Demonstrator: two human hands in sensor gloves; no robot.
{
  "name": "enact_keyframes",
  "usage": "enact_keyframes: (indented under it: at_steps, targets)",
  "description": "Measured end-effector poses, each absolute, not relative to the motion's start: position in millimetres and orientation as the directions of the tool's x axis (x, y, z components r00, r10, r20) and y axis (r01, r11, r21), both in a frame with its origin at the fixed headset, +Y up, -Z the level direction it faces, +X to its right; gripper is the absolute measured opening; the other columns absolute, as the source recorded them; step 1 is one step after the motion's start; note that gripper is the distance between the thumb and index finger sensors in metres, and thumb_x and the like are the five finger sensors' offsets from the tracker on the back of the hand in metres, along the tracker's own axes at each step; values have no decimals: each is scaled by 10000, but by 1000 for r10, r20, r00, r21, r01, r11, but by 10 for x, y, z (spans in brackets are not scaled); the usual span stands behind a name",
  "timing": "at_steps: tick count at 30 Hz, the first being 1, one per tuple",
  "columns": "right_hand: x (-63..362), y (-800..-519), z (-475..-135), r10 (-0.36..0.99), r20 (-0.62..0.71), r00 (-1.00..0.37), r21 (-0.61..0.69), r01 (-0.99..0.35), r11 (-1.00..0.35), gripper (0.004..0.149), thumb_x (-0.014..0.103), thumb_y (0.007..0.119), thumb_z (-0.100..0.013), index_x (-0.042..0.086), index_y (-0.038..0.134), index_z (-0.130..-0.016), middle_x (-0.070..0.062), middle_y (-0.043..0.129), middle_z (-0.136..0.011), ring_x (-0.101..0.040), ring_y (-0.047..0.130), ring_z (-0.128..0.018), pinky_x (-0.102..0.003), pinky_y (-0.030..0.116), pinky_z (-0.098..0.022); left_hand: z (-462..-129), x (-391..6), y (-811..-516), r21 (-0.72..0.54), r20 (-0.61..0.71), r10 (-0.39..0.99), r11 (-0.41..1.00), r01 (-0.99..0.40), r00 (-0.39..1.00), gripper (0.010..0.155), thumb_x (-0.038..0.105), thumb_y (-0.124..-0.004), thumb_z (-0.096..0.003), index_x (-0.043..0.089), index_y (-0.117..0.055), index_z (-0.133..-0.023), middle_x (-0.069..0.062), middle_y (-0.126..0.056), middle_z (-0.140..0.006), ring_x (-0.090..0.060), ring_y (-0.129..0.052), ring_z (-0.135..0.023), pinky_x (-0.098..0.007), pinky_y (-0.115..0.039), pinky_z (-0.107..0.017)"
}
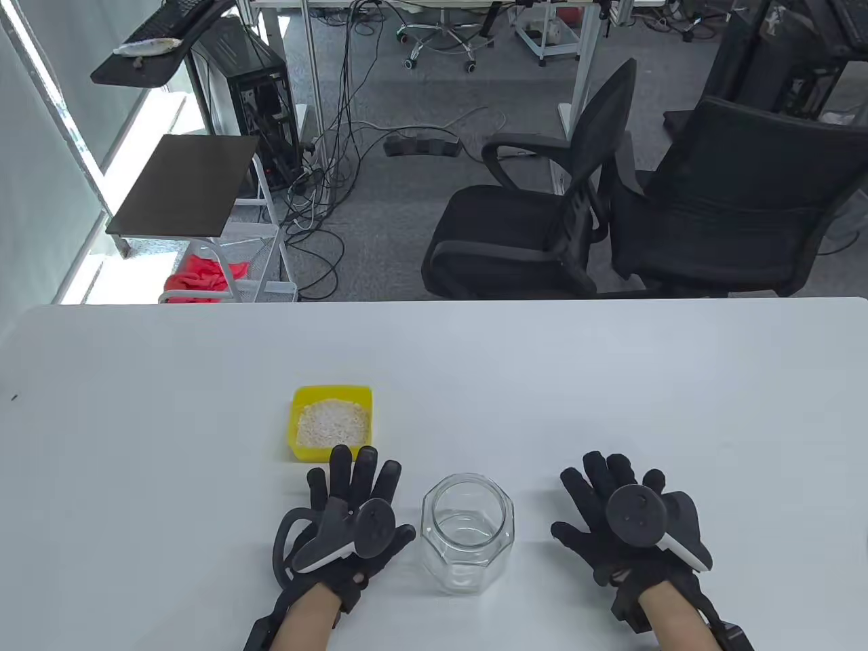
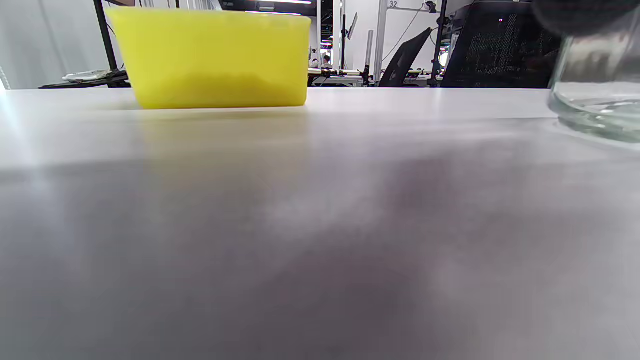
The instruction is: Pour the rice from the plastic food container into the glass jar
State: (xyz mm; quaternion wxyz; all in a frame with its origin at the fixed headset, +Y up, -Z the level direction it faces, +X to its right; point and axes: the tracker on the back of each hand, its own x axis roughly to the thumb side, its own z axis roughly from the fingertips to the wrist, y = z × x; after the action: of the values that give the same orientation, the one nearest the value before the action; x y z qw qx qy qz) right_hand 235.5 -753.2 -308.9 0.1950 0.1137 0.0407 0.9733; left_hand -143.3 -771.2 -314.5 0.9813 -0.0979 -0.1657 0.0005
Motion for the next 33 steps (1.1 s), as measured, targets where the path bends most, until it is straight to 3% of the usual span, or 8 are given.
enact_keyframes:
  at_steps: [13, 18, 22, 26, 27, 29, 33]
  targets:
    - [2326, -7519, -3074, 377, 219, -900, 121, -358, -926, 754, 560, 751, -448, 250, 500, -1088, -66, 268, -1172, -417, 137, -1071, -732, -1, -595, -3122, -1488, -7694, -212, 297, 60, 977, 5, 953, 908, 778, -490, -529, 322, -21, -1159, -81, 123, -1120, -504, 135, -1014, -718, -119, -693]
    - [2327, -7519, -3073, 388, 223, -894, 118, -370, -921, 757, 560, 756, -445, 247, 504, -1087, -58, 279, -1172, -418, 141, -1071, -733, 0, -595, -3131, -1517, -7544, -257, 229, 90, 966, -29, 969, 995, 830, -538, -504, 330, 45, -1137, -102, 150, -1108, -561, 128, -999, -752, -151, -690]
    - [2325, -7510, -3065, 389, 228, -892, 113, -373, -921, 756, 559, 757, -447, 247, 505, -1087, -62, 280, -1172, -420, 146, -1071, -735, 3, -595, -3208, -1609, -7397, -212, 164, 208, 962, -172, 964, 991, 802, -591, -511, 324, -10, -1156, -101, 127, -1121, -553, 110, -1018, -745, -166, -710]
    - [2335, -7512, -3078, 398, 225, -890, 120, -380, -917, 746, 547, 759, -451, 246, 509, -1086, -67, 284, -1172, -422, 149, -1071, -736, 2, -594, -3385, -1812, -7313, -194, 63, 190, 965, -175, 980, 993, 808, -591, -509, 321, -21, -1161, -106, 97, -1139, -550, 73, -1046, -742, -193, -724]
    - [2342, -7513, -3080, 400, 223, -889, 121, -382, -916, 746, 546, 760, -451, 244, 510, -1086, -66, 284, -1172, -423, 150, -1071, -735, 2, -595, -3440, -1883, -7287, -198, 33, 182, 965, -172, 983, 994, 810, -595, -508, 324, -27, -1163, -106, 84, -1147, -553, 29, -1062, -733, -216, -736]
    - [2361, -7510, -3083, 404, 216, -889, 125, -385, -914, 740, 540, 757, -454, 242, 514, -1086, -66, 286, -1172, -424, 151, -1070, -735, 0, -594, -3559, -2046, -7203, -195, -42, 169, 965, -174, 985, 1022, 826, -617, -496, 294, -70, -1175, -160, -30, -1175, -602, -259, -1109, -656, -435, -790]
    - [2372, -7505, -3083, 400, 211, -892, 120, -383, -916, 733, 534, 756, -458, 236, 519, -1085, -72, 288, -1171, -427, 154, -1069, -736, 5, -592, -3796, -2362, -7052, -158, -207, 219, 954, -253, 954, 1060, 814, -708, -480, 247, -172, -1197, -164, -217, -1204, -571, -479, -1102, -617, -557, -769]
